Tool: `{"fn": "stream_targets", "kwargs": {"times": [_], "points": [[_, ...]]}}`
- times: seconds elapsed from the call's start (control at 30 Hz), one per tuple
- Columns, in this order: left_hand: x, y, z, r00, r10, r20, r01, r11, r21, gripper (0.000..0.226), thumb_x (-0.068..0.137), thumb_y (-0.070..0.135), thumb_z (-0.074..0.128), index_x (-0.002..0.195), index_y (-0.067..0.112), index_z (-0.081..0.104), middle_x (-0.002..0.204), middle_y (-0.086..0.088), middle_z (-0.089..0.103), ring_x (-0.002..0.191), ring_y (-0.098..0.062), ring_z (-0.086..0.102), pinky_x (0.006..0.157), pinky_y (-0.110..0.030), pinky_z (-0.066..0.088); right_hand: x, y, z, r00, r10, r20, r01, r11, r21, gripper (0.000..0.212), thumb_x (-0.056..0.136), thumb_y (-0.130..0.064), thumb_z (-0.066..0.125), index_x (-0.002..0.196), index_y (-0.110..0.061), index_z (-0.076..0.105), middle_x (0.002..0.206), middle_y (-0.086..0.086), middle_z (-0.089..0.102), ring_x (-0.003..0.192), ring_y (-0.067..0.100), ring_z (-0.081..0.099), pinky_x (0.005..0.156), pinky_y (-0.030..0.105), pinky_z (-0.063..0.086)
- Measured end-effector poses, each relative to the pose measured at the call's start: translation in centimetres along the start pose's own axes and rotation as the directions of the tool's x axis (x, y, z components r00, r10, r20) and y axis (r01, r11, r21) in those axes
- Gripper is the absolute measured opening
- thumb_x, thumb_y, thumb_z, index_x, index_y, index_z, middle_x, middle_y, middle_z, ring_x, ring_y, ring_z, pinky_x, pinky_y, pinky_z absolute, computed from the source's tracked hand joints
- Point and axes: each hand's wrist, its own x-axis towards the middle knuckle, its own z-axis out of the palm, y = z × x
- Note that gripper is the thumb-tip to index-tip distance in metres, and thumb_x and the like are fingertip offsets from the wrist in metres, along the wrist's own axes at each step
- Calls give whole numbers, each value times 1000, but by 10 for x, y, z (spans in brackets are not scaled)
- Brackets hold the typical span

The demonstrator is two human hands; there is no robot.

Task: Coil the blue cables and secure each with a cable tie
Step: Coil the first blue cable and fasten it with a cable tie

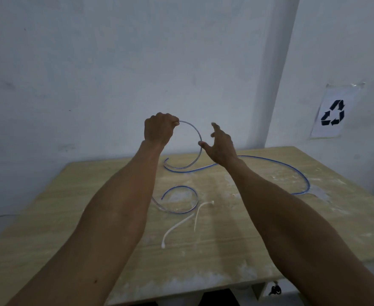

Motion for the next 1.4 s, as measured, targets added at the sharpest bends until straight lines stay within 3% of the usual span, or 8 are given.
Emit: {"fn": "stream_targets", "kwargs": {"times": [0.17, 0.37, 0.5, 0.73, 0.9, 1.1, 1.27, 1.4], "points": [[-3, -23, -20, 997, -60, -43, 58, 997, -40, 26, 101, 37, 55, 99, 24, 78, 92, -11, 74, 86, -40, 66, 67, -35, 42, 12, -27, 17, 994, -1, 114, -6, 998, 59, 11, 89, -14, 70, 84, -4, 71, 78, 15, 73, 54, 22, 71, 73, 38, 63], [-18, -70, -31, 955, -275, 108, 294, 922, -250, 15, 90, 39, 67, 89, 29, 78, 87, 2, 76, 84, -25, 70, 75, -37, 55, 14, -30, 19, 981, 86, 173, -138, 937, 321, 9, 86, -8, 75, 85, 2, 76, 77, 19, 75, 69, 27, 75, 81, 34, 63], [-45, -85, -22, 890, -287, 355, 445, 717, -537, 10, 86, 27, 76, 82, 19, 79, 74, 5, 76, 66, -11, 73, 72, -31, 58, 27, -33, 14, 961, 182, 209, -274, 724, 633, 7, 86, -1, 73, 86, 6, 74, 92, 32, 72, 78, 34, 74, 85, 39, 62], [-64, -65, -20, 794, -221, 566, 607, 234, -759, 25, 91, 10, 72, 115, 1, 71, 104, -15, 77, 89, -22, 75, 85, -37, 57, 32, -37, 25, 928, 318, 193, -345, 543, 766, 8, 83, -1, 76, 82, 5, 72, 69, 15, 72, 74, 30, 75, 99, 41, 57], [-60, -45, -11, 807, -209, 553, 564, -8, -826, 32, 99, 29, 63, 115, 3, 70, 109, -10, 77, 102, -21, 74, 85, -33, 60, 23, -44, 45, 940, 282, 193, -324, 558, 764, 15, 86, -4, 76, 86, 10, 73, 67, 15, 73, 74, 29, 76, 95, 41, 59], [-54, -48, 2, 775, -315, 548, 540, -121, -833, 24, 102, 26, 59, 109, 8, 73, 92, -2, 74, 94, -17, 71, 89, -37, 58, 11, -55, 42, 946, 196, 257, -322, 641, 696, 25, 82, -2, 80, 101, 12, 70, 91, 24, 75, 80, 35, 76, 79, 39, 64], [-38, -53, -5, 769, -340, 541, 528, -139, -838, 22, 102, 18, 58, 107, 6, 76, 79, -1, 56, 72, -15, 61, 89, -40, 59, 19, -64, 29, 983, 104, 151, -176, 772, 611, 37, 83, -6, 79, 117, -9, 65, 91, 17, 75, 73, 24, 72, 71, 36, 64], [-26, -53, -12, 805, -309, 506, 521, -38, -853, 22, 101, 15, 58, 109, 3, 75, 77, 1, 53, 60, -10, 46, 68, -27, 51, 29, -74, 25, 997, -40, 64, 3, 868, 496, 27, 86, -6, 74, 113, -8, 73, 88, 13, 75, 69, 23, 71, 73, 38, 63]]}}
